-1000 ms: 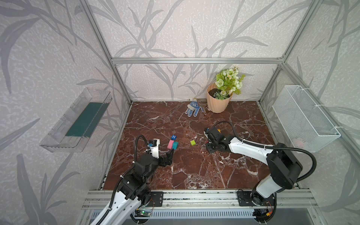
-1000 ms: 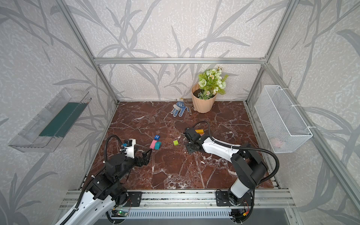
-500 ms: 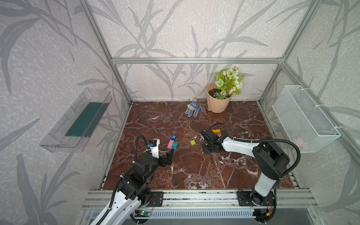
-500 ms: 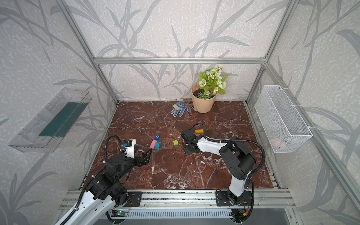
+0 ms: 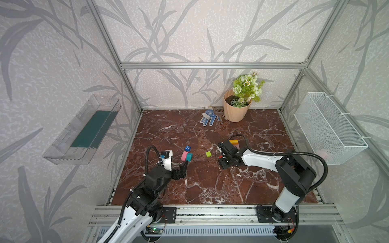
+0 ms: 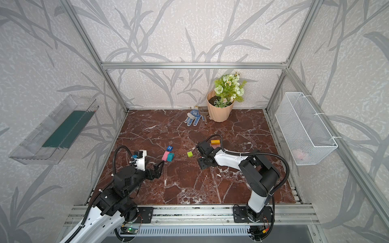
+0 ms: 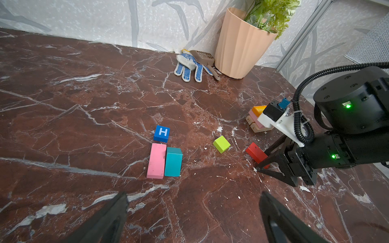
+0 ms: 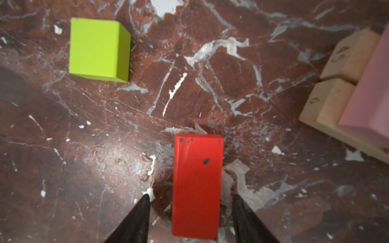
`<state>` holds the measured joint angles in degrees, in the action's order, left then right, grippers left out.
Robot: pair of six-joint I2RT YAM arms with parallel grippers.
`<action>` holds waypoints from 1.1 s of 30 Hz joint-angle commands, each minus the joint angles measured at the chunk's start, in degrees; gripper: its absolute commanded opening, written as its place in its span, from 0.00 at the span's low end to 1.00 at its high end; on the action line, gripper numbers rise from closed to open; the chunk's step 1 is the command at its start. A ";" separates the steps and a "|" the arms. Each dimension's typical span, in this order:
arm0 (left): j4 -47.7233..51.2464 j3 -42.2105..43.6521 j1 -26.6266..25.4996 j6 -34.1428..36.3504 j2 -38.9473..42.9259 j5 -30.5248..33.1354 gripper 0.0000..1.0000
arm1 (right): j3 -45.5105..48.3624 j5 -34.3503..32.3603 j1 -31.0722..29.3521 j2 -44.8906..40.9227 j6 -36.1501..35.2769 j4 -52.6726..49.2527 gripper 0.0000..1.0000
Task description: Build the wood block tower
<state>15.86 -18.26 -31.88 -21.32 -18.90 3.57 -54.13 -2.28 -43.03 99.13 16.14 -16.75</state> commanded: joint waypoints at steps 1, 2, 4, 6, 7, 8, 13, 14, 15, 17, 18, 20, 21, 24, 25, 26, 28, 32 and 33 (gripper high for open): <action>0.31 0.51 -0.16 -0.78 0.43 0.48 0.99 | 1.12 0.88 -1.91 -3.10 0.51 -0.96 0.61; 0.31 0.54 -0.20 -0.75 0.52 0.38 0.99 | 1.05 0.87 -2.35 -3.28 0.63 -0.88 0.61; 0.45 0.53 -0.19 -0.83 0.84 0.60 0.98 | 0.34 1.94 -3.20 -3.18 0.76 -0.82 0.61; 0.58 0.63 -0.20 -0.88 1.17 0.76 0.99 | -0.87 3.27 -3.87 -2.52 0.78 -0.84 0.61; 0.58 0.61 -0.16 -0.85 1.28 0.75 0.99 | -1.48 3.50 -4.29 -2.02 0.82 -0.92 0.61; 0.57 0.68 -0.15 -0.83 1.39 0.71 0.98 | -1.90 3.51 -4.71 -1.74 0.89 -0.75 0.61; 0.66 0.82 -0.20 -0.82 1.88 0.46 0.98 | -4.58 4.69 -6.73 1.31 1.57 0.16 0.60; 0.67 0.82 -0.19 -0.83 1.92 0.51 0.98 | -5.29 4.76 -6.97 1.86 1.53 -0.20 0.60; 0.67 0.82 -0.18 -0.91 2.00 0.63 0.99 | -5.97 4.60 -7.15 2.34 1.48 -0.39 0.60; 0.67 0.79 -0.16 -0.83 1.93 0.54 0.99 | -6.82 4.19 -7.25 3.24 1.44 -0.43 0.60; 0.59 0.80 -0.15 -0.83 1.89 0.47 0.99 | -7.16 3.90 -7.21 3.58 1.41 -0.25 0.60; 0.58 0.78 -0.17 -0.83 1.97 0.39 0.99 | -7.76 3.39 -7.24 4.48 1.26 -0.08 0.60; 0.58 0.83 -0.19 -0.83 2.00 0.43 0.98 | -8.40 2.88 -7.25 4.98 1.22 -0.36 0.60; 0.67 0.79 -0.20 -0.83 1.95 0.63 0.99 | -10.82 2.53 -7.13 6.40 0.62 -1.87 0.60; 0.58 0.77 -0.16 -0.83 1.93 0.57 0.99 | -11.29 2.17 -7.05 6.78 0.48 -1.89 0.60; 0.58 0.84 -0.20 -0.82 1.89 0.56 0.99 | -11.75 1.90 -6.92 6.99 0.35 -2.14 0.60; 0.58 0.85 -0.20 -0.83 1.86 0.50 0.99 | -12.46 1.32 -6.49 6.83 0.21 -2.83 0.60; 0.75 0.78 -0.18 -0.91 2.02 0.65 0.99 | -11.43 -0.21 -6.53 2.85 1.14 -3.53 0.66; 0.75 0.84 -0.13 -0.89 2.02 0.65 0.99 | -10.60 -0.47 -6.49 1.60 1.41 -3.48 0.69</action>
<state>15.88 -18.24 -31.88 -21.61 -17.43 3.57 -65.39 -1.10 -49.71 104.57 17.15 -18.37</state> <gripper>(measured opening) 0.988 0.679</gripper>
